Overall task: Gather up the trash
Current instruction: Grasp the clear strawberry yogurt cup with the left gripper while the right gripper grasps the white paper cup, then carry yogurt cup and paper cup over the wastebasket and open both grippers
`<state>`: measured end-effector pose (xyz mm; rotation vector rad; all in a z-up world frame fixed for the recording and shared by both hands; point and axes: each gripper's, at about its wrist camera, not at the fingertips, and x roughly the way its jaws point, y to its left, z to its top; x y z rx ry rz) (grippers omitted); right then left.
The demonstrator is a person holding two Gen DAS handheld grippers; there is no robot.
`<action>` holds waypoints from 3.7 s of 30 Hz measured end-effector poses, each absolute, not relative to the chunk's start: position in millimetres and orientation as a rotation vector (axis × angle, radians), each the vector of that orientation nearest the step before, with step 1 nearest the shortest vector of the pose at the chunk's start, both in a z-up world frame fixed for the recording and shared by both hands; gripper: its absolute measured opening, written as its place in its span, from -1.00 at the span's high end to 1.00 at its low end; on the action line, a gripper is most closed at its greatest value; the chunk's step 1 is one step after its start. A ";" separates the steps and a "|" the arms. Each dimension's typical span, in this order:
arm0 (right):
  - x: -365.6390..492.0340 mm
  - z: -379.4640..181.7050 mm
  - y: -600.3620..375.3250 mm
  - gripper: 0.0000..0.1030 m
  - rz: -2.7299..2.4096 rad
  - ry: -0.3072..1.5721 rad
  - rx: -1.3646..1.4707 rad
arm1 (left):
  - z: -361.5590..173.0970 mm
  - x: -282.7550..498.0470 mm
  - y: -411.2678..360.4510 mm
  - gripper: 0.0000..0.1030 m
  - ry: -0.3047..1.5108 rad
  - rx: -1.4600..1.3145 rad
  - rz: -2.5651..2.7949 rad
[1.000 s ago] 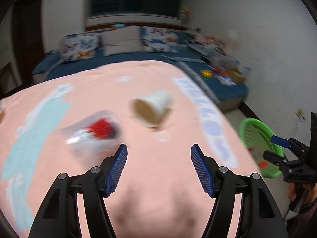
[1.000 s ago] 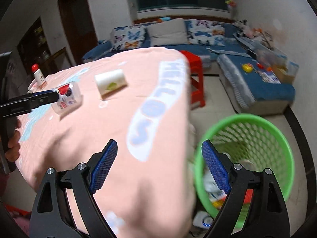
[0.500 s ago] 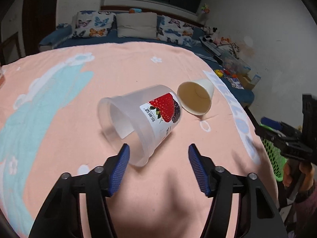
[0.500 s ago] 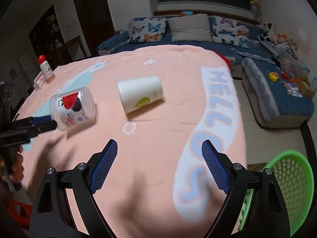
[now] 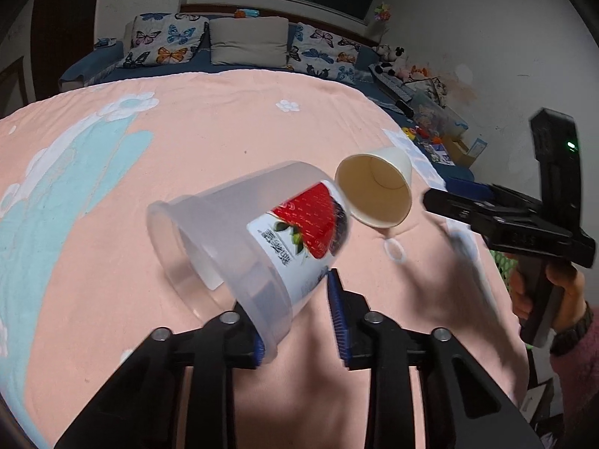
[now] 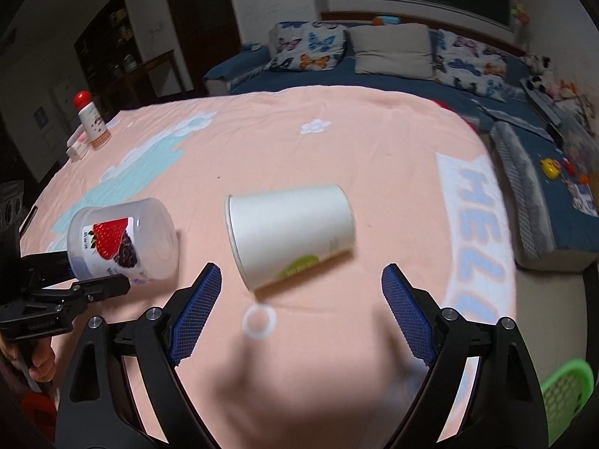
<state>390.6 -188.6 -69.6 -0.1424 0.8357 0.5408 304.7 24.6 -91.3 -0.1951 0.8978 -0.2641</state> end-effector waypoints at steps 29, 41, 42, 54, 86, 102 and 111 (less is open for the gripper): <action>396.7 -94.2 -173.8 -0.58 0.628 0.860 -0.225 | -80.4 297.5 27.6 0.92 0.870 -0.188 -0.351; 309.2 -78.9 -246.9 -0.29 0.499 0.886 -0.127 | -51.6 264.8 -28.7 0.92 0.827 -0.123 -0.472; 304.2 -78.8 -253.1 -0.29 0.480 0.883 -0.125 | -49.1 262.7 -34.6 0.92 0.822 -0.118 -0.480; 247.4 -64.8 -324.0 -0.29 0.333 0.827 -0.076 | -26.1 245.1 -102.5 0.92 0.795 -0.038 -0.606; 148.4 -76.2 -553.2 -0.66 -0.121 0.833 0.128 | -67.6 260.3 -381.7 0.91 0.975 0.202 -0.940; 121.0 -83.6 -557.7 -0.67 -0.106 0.812 0.210 | -97.8 270.3 -407.5 0.11 1.056 0.210 -0.907; 111.5 -74.4 -532.3 -0.68 -0.102 0.801 0.212 | -73.6 255.6 -359.3 -0.17 0.998 0.171 -0.853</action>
